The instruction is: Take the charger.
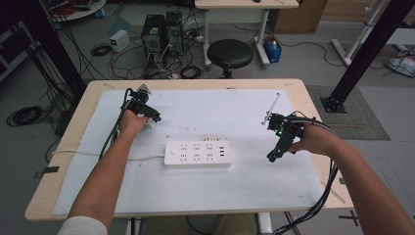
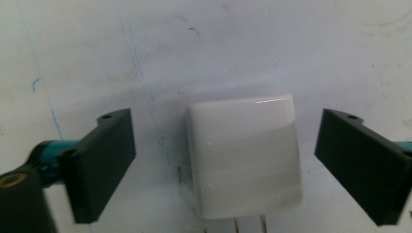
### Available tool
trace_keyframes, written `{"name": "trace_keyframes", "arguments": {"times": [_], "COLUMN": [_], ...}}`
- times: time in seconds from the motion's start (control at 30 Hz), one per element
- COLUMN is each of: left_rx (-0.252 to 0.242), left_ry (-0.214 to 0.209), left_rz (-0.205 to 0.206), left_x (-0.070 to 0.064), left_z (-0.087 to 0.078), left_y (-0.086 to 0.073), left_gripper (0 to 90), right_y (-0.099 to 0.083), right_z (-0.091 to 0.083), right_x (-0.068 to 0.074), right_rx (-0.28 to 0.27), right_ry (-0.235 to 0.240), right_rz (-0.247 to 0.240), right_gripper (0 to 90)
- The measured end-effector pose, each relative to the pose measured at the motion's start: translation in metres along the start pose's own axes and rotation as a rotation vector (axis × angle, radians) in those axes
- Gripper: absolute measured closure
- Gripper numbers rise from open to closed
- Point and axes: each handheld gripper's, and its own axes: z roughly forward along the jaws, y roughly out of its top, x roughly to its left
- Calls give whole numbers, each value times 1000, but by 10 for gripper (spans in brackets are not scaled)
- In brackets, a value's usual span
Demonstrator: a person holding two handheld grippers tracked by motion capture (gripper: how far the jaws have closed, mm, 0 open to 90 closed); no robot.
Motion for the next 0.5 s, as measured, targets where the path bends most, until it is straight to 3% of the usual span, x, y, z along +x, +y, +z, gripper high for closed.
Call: {"name": "trace_keyframes", "arguments": {"times": [0.2, 0.5], "left_rx": [-4, 18], "left_ry": [-8, -27], "left_rz": [6, -11], "left_x": [-1, 0], "left_z": [0, 4], "left_y": [0, -1], "left_gripper": [199, 258], "right_y": [0, -2], "right_z": [2, 5], "right_x": [-1, -2], "right_rx": [8, 5], "right_ry": [6, 19], "right_rz": [1, -3], "right_gripper": [12, 12]}}
